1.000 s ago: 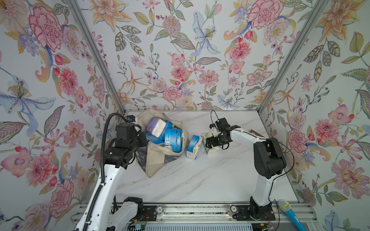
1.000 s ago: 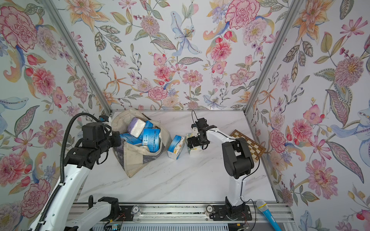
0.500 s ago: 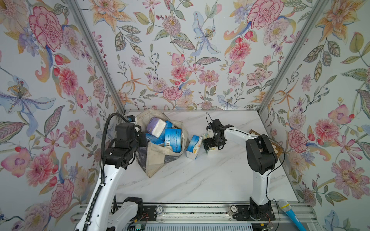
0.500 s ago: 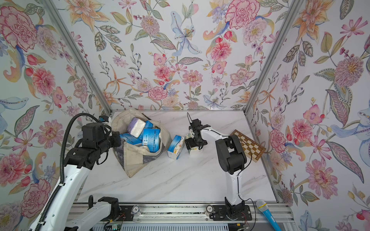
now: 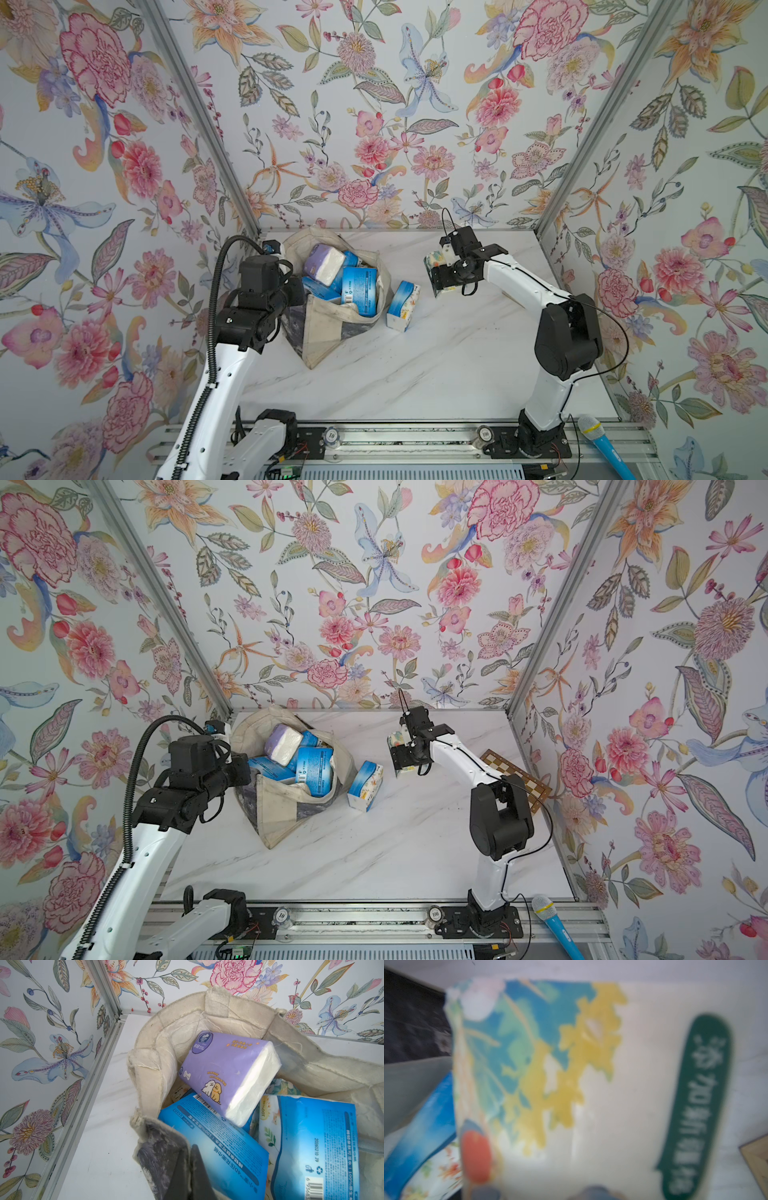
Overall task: Put tissues into the canvas bag
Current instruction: Pick up the pack of facial tissues from the center of the board, then place the pack of facial tissues in the canvas bag.
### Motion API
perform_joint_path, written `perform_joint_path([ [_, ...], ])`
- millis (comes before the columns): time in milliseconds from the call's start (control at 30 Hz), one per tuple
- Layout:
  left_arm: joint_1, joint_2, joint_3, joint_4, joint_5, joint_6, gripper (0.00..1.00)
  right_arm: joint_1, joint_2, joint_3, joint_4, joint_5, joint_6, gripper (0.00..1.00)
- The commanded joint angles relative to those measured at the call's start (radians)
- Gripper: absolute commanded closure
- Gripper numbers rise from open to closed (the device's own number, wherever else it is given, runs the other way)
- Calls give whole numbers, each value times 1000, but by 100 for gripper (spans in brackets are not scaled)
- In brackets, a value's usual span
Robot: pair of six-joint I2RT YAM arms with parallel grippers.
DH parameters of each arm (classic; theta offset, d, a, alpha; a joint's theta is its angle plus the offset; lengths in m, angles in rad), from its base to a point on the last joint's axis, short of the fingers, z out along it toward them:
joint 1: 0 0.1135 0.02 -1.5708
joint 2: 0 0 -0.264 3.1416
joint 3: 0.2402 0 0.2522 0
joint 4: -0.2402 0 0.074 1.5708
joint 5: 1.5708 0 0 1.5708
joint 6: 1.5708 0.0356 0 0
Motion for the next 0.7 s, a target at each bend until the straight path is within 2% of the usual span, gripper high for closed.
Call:
perform_joint_path([
  [0,-11,-32,-10,65,15,18,100,44,-98,88,44,-46,-5,16],
  [133,-11,-50,-16,62,18,19,100,142,-162,163,163,-102,-37,16],
  [267,-12,-72,-41,62,13,16,100,271,-159,239,274,-183,-50,16],
  [433,-11,-98,-68,65,16,1,100,402,-41,389,281,-308,-57,16],
  [667,-11,-134,-90,62,19,-6,100,503,135,550,208,-359,-46,16],
])
